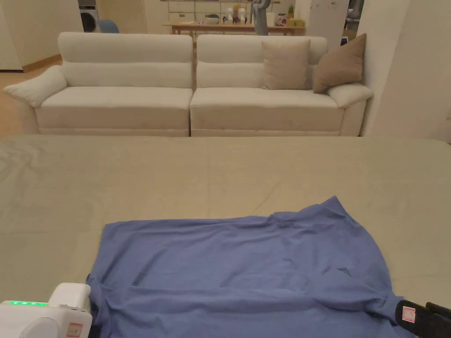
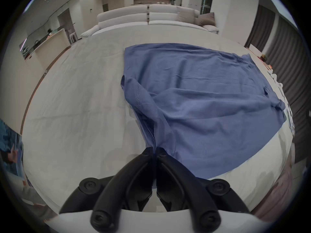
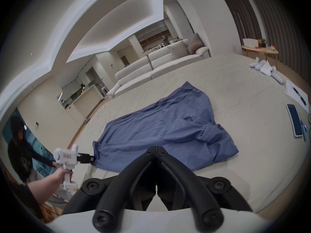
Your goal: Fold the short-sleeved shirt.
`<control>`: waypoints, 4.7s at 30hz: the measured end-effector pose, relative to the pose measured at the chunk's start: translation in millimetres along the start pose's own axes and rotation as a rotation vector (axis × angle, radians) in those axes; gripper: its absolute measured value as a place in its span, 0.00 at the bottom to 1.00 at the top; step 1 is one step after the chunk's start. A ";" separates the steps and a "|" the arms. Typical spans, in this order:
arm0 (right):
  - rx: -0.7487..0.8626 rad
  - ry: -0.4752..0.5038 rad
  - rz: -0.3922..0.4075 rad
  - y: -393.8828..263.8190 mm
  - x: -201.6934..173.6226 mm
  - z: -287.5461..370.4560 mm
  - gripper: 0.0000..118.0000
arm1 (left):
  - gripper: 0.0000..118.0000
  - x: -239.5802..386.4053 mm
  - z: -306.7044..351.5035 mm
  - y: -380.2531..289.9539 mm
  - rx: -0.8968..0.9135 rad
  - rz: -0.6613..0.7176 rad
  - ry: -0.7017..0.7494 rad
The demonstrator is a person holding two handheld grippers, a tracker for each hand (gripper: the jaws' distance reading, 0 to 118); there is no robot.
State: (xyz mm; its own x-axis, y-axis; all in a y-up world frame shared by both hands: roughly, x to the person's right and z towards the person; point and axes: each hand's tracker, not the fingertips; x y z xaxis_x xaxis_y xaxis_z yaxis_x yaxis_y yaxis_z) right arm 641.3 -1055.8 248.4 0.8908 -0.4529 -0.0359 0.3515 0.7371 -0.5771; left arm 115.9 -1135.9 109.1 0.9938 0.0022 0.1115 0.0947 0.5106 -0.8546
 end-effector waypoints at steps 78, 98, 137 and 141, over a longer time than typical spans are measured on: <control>0.141 -0.051 0.291 -10.8 -97.4 62.8 0.00 | 0.00 -5.7 235.7 -46.5 0.627 0.244 -0.240; -0.088 -0.116 0.088 0.1 -51.3 -29.1 0.00 | 1.00 -103.6 -123.0 130.3 -0.135 0.180 -0.112; -0.458 -0.388 -0.028 140.7 136.0 -335.7 0.91 | 0.01 -45.0 -18.4 110.5 0.107 0.098 -0.103; -0.526 -0.484 0.289 130.2 101.4 -337.4 0.78 | 0.01 -46.3 -29.5 111.8 0.079 0.096 -0.093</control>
State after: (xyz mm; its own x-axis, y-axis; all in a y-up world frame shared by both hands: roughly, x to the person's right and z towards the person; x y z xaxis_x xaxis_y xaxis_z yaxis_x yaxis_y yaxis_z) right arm 680.4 -1174.9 -105.6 0.9957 0.0804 0.0467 0.0104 0.4025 -0.9154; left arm 82.2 -1104.2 -6.6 0.9880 0.1319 0.0807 -0.0090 0.5699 -0.8217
